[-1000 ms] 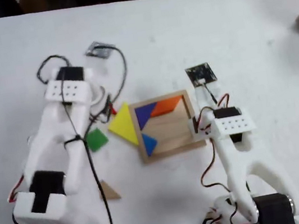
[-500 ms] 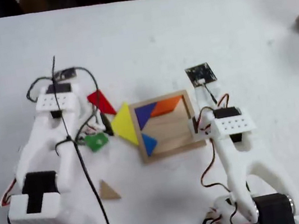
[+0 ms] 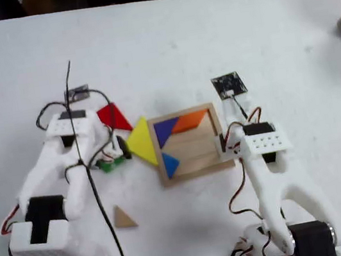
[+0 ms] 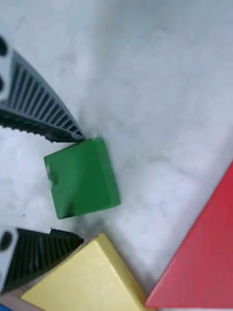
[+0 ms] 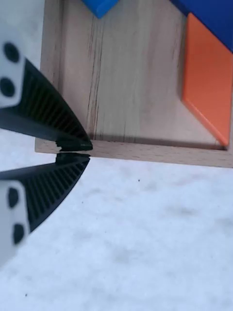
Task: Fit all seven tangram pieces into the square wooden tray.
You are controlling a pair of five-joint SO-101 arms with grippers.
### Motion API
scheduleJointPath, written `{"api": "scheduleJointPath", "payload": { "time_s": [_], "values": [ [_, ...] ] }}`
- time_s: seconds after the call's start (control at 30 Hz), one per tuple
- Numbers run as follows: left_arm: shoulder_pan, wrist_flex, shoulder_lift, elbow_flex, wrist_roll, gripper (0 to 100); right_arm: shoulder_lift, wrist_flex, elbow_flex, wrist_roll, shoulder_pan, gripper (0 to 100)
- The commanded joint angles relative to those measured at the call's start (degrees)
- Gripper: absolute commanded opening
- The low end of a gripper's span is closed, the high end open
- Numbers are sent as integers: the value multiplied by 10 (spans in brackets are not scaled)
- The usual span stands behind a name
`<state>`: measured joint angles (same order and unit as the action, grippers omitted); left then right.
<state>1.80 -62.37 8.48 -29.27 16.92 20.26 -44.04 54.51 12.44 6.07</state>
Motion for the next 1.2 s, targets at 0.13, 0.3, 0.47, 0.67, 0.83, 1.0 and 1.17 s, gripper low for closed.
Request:
{"api": "scheduleJointPath", "payload": {
  "time_s": [0.13, 0.3, 0.47, 0.67, 0.83, 1.0, 1.17],
  "values": [
    [6, 12, -4, 5, 0, 106, 22, 7, -11, 6, 4, 18],
    [6, 12, -4, 5, 0, 94, 22, 7, -11, 6, 4, 18],
    [7, 6, -10, 17, -32, 92, 22, 7, -11, 6, 4, 18],
    [7, -112, -10, 113, -72, 91, 22, 7, -11, 6, 4, 18],
    [7, -125, -10, 134, -73, 91, 22, 7, -11, 6, 4, 18],
    [7, -123, -10, 134, -74, 94, 22, 7, -11, 6, 4, 18],
    [4, -98, -9, 128, -98, 116, 22, 7, -11, 6, 4, 18]
  ]
}}
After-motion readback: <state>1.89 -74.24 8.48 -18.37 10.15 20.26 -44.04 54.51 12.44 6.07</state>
